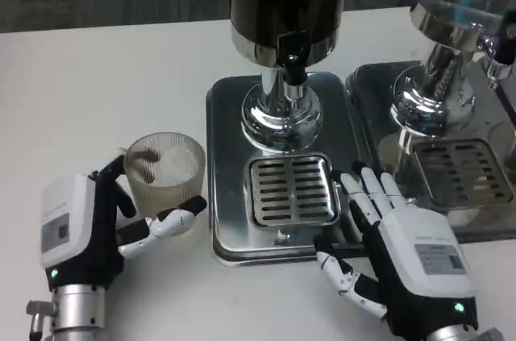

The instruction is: Grasp the cup under the faucet to collect the drink, then remove the cup.

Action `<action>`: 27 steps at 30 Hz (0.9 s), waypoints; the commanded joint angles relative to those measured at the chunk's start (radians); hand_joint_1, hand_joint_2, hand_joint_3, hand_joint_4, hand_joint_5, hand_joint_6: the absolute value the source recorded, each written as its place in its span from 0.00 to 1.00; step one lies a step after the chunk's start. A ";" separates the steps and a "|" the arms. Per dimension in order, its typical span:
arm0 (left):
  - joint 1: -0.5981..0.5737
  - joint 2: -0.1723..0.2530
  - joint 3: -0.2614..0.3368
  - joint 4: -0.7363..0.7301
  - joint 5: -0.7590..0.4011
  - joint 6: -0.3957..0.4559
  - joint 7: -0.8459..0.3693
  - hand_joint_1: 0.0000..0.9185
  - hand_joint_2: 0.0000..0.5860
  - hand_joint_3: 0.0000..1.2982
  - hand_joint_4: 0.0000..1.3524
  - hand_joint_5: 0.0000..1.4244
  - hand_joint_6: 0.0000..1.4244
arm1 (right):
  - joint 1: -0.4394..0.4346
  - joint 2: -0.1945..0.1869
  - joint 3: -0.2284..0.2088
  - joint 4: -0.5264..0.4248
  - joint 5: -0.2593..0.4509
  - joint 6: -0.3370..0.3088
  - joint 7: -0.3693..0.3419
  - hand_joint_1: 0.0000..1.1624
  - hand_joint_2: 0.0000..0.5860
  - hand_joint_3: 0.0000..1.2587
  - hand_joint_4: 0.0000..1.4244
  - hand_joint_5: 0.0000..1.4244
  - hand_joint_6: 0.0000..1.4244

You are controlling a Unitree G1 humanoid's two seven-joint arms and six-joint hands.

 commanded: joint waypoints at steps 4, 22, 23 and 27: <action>-0.012 0.002 0.005 -0.045 0.002 -0.007 0.062 0.58 0.12 0.45 0.60 0.72 0.88 | 0.002 -0.004 -0.006 -0.002 0.011 0.002 0.007 0.16 0.74 0.07 0.00 0.00 0.13; -0.010 -0.006 -0.020 -0.111 0.032 -0.005 0.076 0.66 0.08 0.46 0.60 0.71 0.88 | 0.001 -0.008 -0.006 0.001 0.017 -0.002 0.004 0.16 0.74 0.07 0.00 0.00 0.14; -0.011 -0.008 -0.022 -0.112 0.035 -0.005 0.072 0.67 0.08 0.46 0.60 0.71 0.88 | -0.001 -0.009 -0.006 0.001 0.017 -0.003 0.004 0.16 0.74 0.07 0.00 0.00 0.14; -0.020 -0.016 -0.043 -0.117 0.058 -0.008 0.054 0.67 0.08 0.46 0.60 0.71 0.88 | -0.005 -0.014 -0.005 0.005 0.024 -0.014 0.005 0.16 0.74 0.07 0.00 0.00 0.14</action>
